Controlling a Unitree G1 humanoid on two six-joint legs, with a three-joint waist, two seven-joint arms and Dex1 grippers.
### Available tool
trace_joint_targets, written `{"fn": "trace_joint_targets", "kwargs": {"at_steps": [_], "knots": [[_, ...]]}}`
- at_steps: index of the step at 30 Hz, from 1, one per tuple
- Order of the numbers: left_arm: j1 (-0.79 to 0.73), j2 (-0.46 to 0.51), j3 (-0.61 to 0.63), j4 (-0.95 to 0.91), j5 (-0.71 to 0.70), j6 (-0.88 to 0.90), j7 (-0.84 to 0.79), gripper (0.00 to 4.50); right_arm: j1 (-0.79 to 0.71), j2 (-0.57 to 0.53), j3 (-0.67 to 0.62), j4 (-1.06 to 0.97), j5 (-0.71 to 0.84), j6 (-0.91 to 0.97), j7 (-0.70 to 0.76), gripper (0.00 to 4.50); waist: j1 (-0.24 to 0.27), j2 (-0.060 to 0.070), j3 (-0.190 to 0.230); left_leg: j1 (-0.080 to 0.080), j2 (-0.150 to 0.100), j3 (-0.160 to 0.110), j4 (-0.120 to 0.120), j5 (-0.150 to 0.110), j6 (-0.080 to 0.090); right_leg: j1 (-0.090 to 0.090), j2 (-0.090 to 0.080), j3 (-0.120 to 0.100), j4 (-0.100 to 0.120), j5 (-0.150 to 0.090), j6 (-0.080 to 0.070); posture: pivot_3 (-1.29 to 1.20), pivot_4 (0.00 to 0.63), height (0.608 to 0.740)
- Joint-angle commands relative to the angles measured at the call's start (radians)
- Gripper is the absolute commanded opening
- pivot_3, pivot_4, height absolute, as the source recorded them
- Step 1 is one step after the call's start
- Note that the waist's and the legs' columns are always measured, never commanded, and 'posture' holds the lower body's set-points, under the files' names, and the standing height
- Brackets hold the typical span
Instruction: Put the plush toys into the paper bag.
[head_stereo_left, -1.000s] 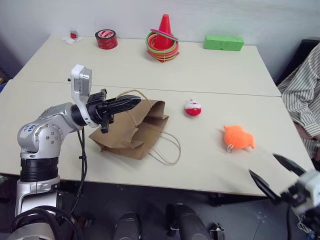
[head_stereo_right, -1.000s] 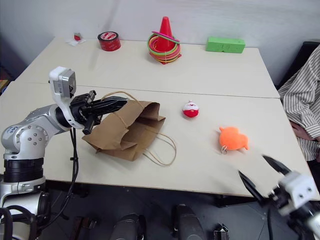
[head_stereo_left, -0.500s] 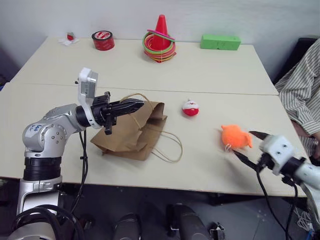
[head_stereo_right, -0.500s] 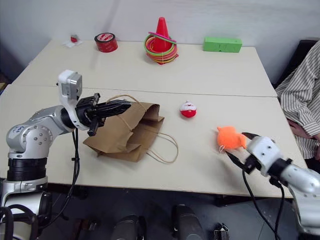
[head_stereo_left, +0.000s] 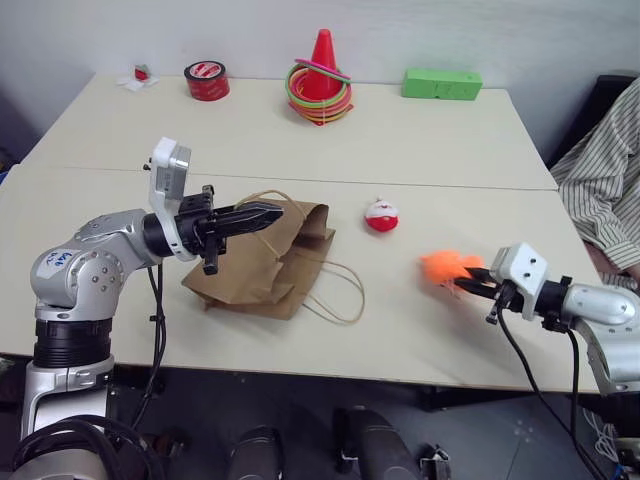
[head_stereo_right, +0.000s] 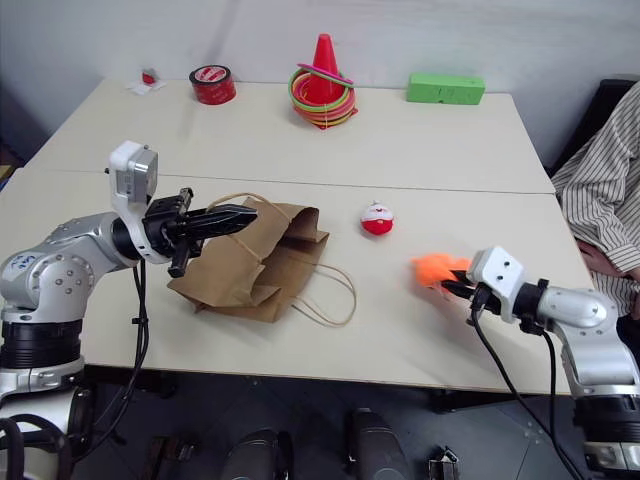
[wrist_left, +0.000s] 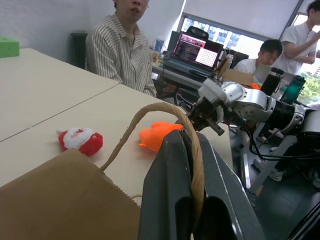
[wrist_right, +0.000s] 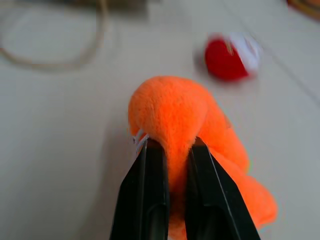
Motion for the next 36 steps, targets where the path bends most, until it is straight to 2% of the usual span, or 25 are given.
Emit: {"fn": "trace_joint_targets", "kwargs": {"at_steps": [1, 4, 9, 13, 17, 23, 28, 31, 36], "knots": [[-0.025, 0.016, 0.037, -0.031, -0.051, 0.029, -0.01, 0.0, -0.127, 0.045, 0.104, -0.132, 0.027, 0.06, 0.011, 0.02, -0.007, 0.0, 0.0, 0.0, 0.0, 0.0, 0.0, 0.0, 0.0, 0.0, 0.0, 0.0, 0.001, 0.0, 0.0, 0.0, 0.15, 0.74], [-0.037, 0.004, 0.046, -0.031, -0.072, 0.046, 0.004, 0.0, -0.2, 0.097, 0.192, -0.121, -0.02, 0.095, -0.01, 0.02, -0.004, 0.0, 0.0, 0.0, 0.0, -0.002, 0.0, 0.001, -0.001, -0.001, 0.0, -0.002, 0.0, 0.0, 0.0, 0.0, 0.15, 0.74], [-0.06, -0.011, 0.047, -0.033, -0.113, 0.085, 0.011, 0.0, -0.359, 0.251, 0.371, 0.071, -0.189, -0.017, -0.027, 0.02, -0.002, 0.0, 0.0, -0.005, -0.001, -0.001, 0.002, 0.0, 0.001, -0.006, -0.002, -0.001, 0.001, 0.0, 0.0, 0.0, 0.15, 0.74], [-0.066, -0.022, 0.034, -0.036, -0.142, 0.119, 0.005, 0.0, -0.46, 0.422, 0.486, 0.245, -0.27, -0.125, -0.03, 0.02, -0.008, 0.0, 0.0, -0.007, -0.001, 0.0, 0.003, 0.0, 0.001, -0.009, -0.002, 0.0, 0.002, 0.0, 0.0, 0.0, 0.15, 0.74], [-0.06, -0.032, 0.022, -0.048, -0.144, 0.13, 0.005, 0.0, -0.514, 0.521, 0.531, 0.319, -0.295, -0.178, -0.01, 0.02, -0.012, 0.0, 0.0, -0.008, 0.0, 0.001, 0.002, 0.0, 0.001, -0.011, -0.001, 0.001, 0.004, 0.0, -0.001, 0.0, 0.15, 0.74], [-0.046, -0.028, 0.029, -0.053, -0.149, 0.134, 0.002, 0.0, -0.539, 0.583, 0.564, 0.392, -0.288, -0.274, 0.07, 0.02, -0.01, 0.0, 0.0, -0.008, -0.001, 0.001, 0.003, 0.0, 0.001, -0.011, -0.002, 0.001, 0.004, 0.0, -0.001, 0.0, 0.15, 0.74], [-0.035, -0.042, 0.03, -0.069, -0.144, 0.119, 0.014, 0.0, -0.564, 0.696, 0.545, 0.652, -0.304, -0.354, 0.053, 0.02, -0.019, -0.001, 0.0, -0.008, 0.0, 0.001, 0.003, 0.0, 0.001, -0.011, -0.001, 0.001, 0.005, 0.0, -0.001, 0.0, 0.15, 0.74], [-0.022, -0.038, 0.043, -0.083, -0.146, 0.117, 0.024, 0.0, -0.552, 0.675, 0.521, 0.648, -0.293, -0.351, 0.072, 0.94, -0.015, -0.001, 0.0, -0.008, 0.0, 0.001, 0.003, 0.0, 0.001, -0.011, -0.002, 0.001, 0.005, 0.0, -0.001, 0.0, 0.15, 0.74], [0.012, -0.017, 0.062, -0.103, -0.149, 0.122, 0.027, 0.0, -0.491, 0.563, 0.459, 0.451, -0.198, -0.257, 0.15, 2.64, -0.009, -0.001, 0.0, -0.008, 0.0, 0.001, 0.003, 0.0, 0.001, -0.011, -0.003, 0.001, 0.004, 0.0, -0.001, 0.0, 0.15, 0.74]]}}
